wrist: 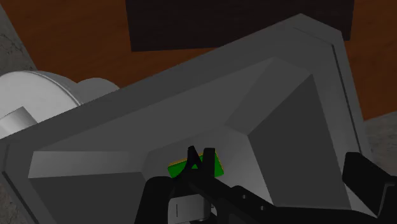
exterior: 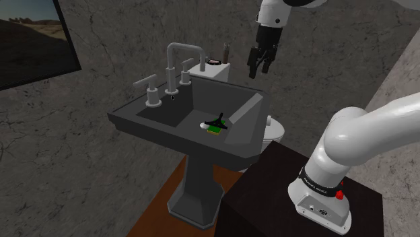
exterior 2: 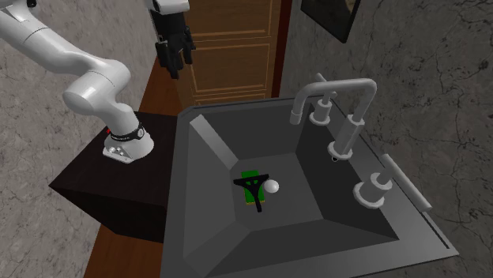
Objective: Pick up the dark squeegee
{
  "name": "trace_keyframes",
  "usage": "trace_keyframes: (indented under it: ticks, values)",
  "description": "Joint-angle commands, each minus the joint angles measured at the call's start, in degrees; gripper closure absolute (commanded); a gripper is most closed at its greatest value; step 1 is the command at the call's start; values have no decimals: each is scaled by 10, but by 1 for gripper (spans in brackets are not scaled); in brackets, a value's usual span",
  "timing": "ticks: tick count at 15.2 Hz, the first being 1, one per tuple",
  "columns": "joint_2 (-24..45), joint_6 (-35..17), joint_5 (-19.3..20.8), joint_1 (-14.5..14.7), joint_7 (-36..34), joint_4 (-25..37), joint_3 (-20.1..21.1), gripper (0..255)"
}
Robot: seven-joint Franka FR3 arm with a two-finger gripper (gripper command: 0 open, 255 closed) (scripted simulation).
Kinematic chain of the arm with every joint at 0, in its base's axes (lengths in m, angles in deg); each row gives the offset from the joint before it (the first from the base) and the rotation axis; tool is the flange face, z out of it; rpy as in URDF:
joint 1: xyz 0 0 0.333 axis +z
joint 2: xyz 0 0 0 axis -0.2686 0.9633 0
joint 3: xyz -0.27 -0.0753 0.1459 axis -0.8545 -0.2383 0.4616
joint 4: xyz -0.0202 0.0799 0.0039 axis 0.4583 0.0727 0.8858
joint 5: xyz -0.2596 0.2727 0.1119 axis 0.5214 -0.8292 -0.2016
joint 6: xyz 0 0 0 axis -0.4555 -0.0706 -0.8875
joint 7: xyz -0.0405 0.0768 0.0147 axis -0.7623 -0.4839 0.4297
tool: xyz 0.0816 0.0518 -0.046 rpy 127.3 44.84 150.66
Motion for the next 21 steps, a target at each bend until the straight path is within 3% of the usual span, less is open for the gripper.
trace_keyframes:
  ticks: [1,11,21]
  values:
    - [0,0,0,0,0,0,0,0]
    - [171,-161,13,-14,23,-21,-30,0]
    - [384,-290,8,-25,49,32,-55,0]
